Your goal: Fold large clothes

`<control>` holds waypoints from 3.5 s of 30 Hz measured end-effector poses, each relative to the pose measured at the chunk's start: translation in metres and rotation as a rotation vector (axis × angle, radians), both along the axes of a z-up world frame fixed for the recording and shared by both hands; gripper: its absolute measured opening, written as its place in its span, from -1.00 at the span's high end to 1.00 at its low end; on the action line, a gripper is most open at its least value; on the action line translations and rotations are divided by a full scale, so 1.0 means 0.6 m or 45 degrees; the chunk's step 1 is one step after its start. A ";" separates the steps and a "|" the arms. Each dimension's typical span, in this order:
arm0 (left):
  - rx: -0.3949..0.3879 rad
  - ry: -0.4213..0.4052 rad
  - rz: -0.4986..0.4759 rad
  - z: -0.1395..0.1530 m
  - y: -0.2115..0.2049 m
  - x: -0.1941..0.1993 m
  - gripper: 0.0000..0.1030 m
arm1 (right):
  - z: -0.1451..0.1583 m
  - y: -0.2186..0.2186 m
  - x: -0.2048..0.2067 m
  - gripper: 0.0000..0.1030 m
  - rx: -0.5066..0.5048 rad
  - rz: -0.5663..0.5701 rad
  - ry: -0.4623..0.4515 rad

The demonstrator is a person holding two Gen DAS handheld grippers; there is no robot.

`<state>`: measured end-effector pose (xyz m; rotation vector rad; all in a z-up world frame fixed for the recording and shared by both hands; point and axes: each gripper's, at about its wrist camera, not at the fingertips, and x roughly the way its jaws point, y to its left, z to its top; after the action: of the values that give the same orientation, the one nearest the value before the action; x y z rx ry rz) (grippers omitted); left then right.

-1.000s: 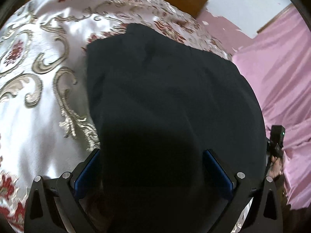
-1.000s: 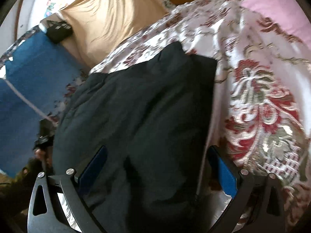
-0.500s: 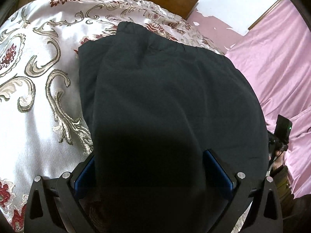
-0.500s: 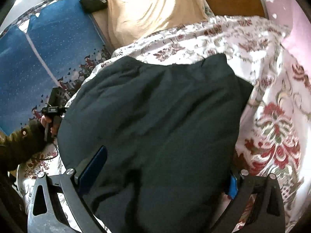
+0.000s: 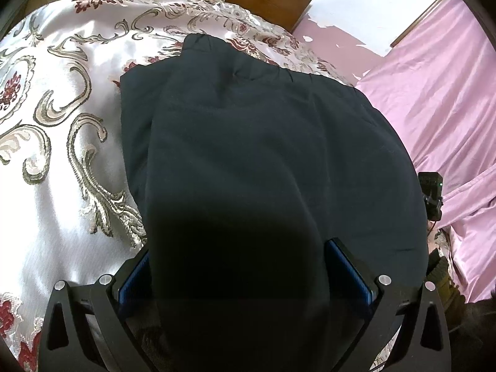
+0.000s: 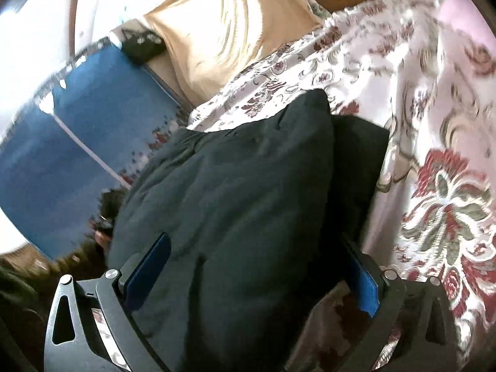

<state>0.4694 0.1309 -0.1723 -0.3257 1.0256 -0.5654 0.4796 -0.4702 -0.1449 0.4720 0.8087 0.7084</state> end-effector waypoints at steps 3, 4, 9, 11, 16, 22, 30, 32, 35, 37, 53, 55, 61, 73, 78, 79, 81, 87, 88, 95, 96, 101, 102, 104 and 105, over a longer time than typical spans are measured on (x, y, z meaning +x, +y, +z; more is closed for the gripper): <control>-0.008 0.000 -0.007 -0.002 -0.001 0.003 -1.00 | -0.002 0.017 -0.006 -0.98 0.007 0.053 -0.011; -0.010 -0.002 -0.007 -0.002 -0.001 0.004 -1.00 | 0.003 0.025 -0.011 -0.98 -0.007 0.074 -0.033; -0.015 -0.013 -0.009 -0.003 -0.009 0.008 -1.00 | 0.037 0.045 -0.038 -0.98 -0.002 0.156 -0.176; -0.020 -0.009 -0.012 -0.004 -0.008 0.009 -1.00 | 0.034 0.043 -0.031 -0.98 -0.010 0.153 -0.135; -0.029 0.003 -0.029 -0.005 -0.009 0.013 -1.00 | 0.011 0.029 -0.013 -0.97 -0.078 0.040 -0.023; -0.040 0.015 -0.043 -0.005 -0.015 0.018 -1.00 | -0.009 0.018 -0.005 -0.98 -0.092 -0.001 0.028; -0.008 0.077 -0.060 -0.003 -0.033 0.022 -1.00 | -0.031 0.045 -0.003 -0.99 -0.073 0.042 0.097; 0.012 0.094 -0.051 0.000 -0.042 0.022 -1.00 | -0.032 0.045 -0.009 -0.99 -0.059 0.022 0.098; 0.010 0.111 -0.005 0.006 -0.047 0.021 -0.70 | -0.034 0.047 -0.020 -0.87 -0.054 -0.030 0.102; 0.008 0.106 0.063 0.014 -0.046 0.011 -0.48 | -0.037 0.047 -0.031 -0.58 -0.065 -0.074 0.104; 0.373 -0.085 0.221 0.134 -0.116 -0.081 0.58 | 0.067 0.123 -0.088 0.59 -0.373 -0.290 0.096; 0.393 -0.083 0.225 0.152 -0.115 -0.103 0.59 | 0.090 0.131 -0.094 0.67 -0.383 -0.299 0.074; 0.393 -0.112 0.198 0.211 -0.109 -0.158 0.61 | 0.161 0.158 -0.132 0.80 -0.352 -0.257 -0.027; 0.365 -0.051 0.205 0.178 -0.097 -0.209 0.61 | 0.148 0.138 -0.168 0.53 -0.465 -0.327 0.106; 0.333 -0.021 0.195 0.155 -0.080 -0.190 0.60 | 0.090 0.117 -0.139 -0.07 -0.578 -0.219 0.157; 0.335 -0.018 0.185 0.149 -0.077 -0.184 0.60 | 0.079 0.113 -0.129 -0.21 -0.574 -0.182 0.169; 0.337 -0.008 0.165 0.137 -0.074 -0.174 0.58 | 0.061 0.109 -0.113 -0.37 -0.524 -0.106 0.190; 0.273 0.038 0.152 0.099 -0.060 -0.157 0.50 | -0.001 0.087 -0.072 -0.88 -0.279 0.097 0.266; 0.260 0.044 0.157 0.094 -0.058 -0.157 0.49 | -0.014 0.089 -0.071 -0.89 -0.215 0.108 0.287; 0.245 0.053 0.164 0.087 -0.054 -0.155 0.47 | -0.003 0.109 -0.111 -0.45 -0.161 0.076 0.243; 0.264 0.042 0.162 0.092 -0.059 -0.157 0.48 | 0.005 0.113 -0.121 -0.24 -0.171 0.060 0.231; 0.310 0.013 0.181 0.118 -0.062 -0.169 0.57 | 0.043 0.135 -0.155 0.35 -0.190 0.006 0.193; 0.314 0.008 0.189 0.123 -0.061 -0.172 0.59 | 0.051 0.138 -0.162 0.44 -0.190 -0.001 0.189; 0.336 -0.010 0.197 0.142 -0.063 -0.180 0.60 | 0.075 0.147 -0.179 0.56 -0.205 -0.023 0.165; 0.356 -0.025 0.193 0.157 -0.068 -0.186 0.61 | 0.089 0.149 -0.180 0.61 -0.217 -0.037 0.148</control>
<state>0.3579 0.0903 -0.0780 -0.1482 1.0361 -0.2835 0.3716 -0.3811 -0.0918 0.3724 0.9609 0.5838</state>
